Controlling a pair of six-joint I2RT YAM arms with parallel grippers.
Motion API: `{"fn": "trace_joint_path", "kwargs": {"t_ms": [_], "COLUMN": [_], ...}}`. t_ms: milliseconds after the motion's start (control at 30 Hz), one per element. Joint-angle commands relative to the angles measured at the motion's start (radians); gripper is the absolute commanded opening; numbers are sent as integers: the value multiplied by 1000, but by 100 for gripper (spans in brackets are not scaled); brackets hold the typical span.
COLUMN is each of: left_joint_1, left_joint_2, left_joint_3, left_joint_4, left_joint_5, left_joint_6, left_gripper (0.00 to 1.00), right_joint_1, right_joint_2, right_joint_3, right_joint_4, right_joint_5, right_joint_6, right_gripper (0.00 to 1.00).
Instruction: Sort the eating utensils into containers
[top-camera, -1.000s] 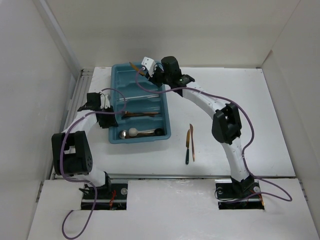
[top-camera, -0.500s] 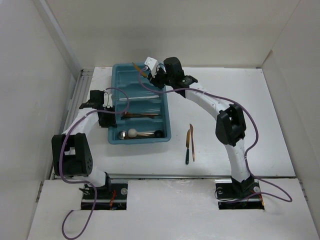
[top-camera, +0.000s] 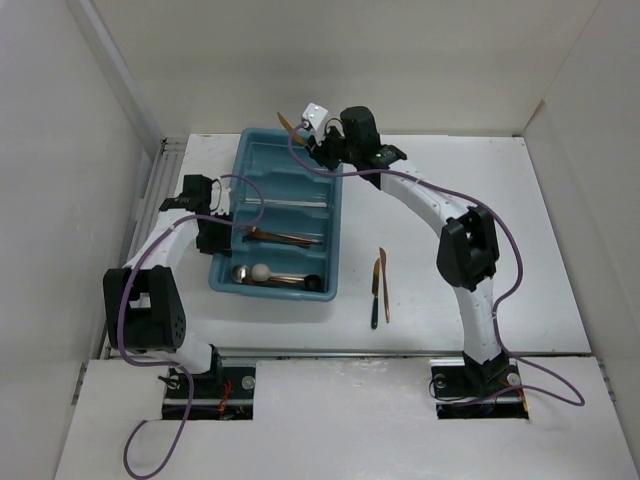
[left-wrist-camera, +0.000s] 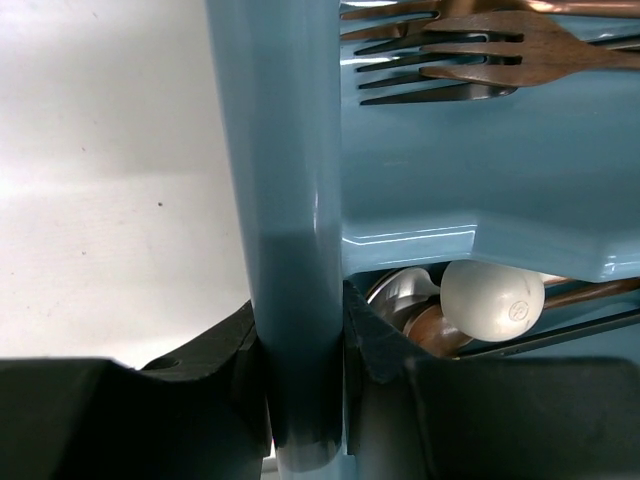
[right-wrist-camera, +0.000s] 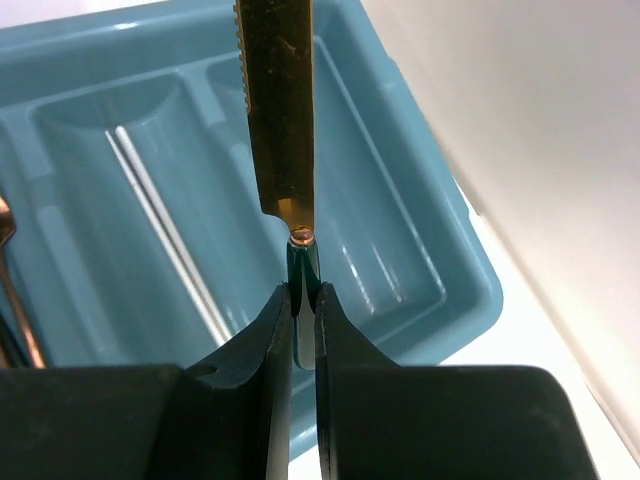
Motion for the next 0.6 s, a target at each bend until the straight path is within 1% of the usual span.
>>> {"fn": "trace_joint_path", "kwargs": {"t_ms": [0,67,133,200,333,467,567], "left_joint_1": [-14,-14,-14,-14,-14,-14,-2], "left_joint_2": [3,3,12,25,25,34,55], "left_joint_3": [22,-13,-34,-34,-34,-34,-15], "left_joint_4": [-133,-123,-109,-109,-119,-141,-161], "left_joint_5": [-53,-71,-126,-127,-98,-88,-75], "left_joint_6": [155,225,252,264,250,209,172], "left_gripper": [0,0,0,0,0,0,0], "right_joint_1": [0,0,0,0,0,0,0], "right_joint_2": [-36,-35,-25,-14,7,49,67], "right_joint_3": [15,25,25,35,35,35,35], "right_joint_4": [57,57,57,57,57,19,-3], "right_joint_5": [-18,-18,-18,-8,48,183,245], "right_joint_6": [17,17,17,17,17,17,-12], "right_gripper": [0,0,0,0,0,0,0]}}
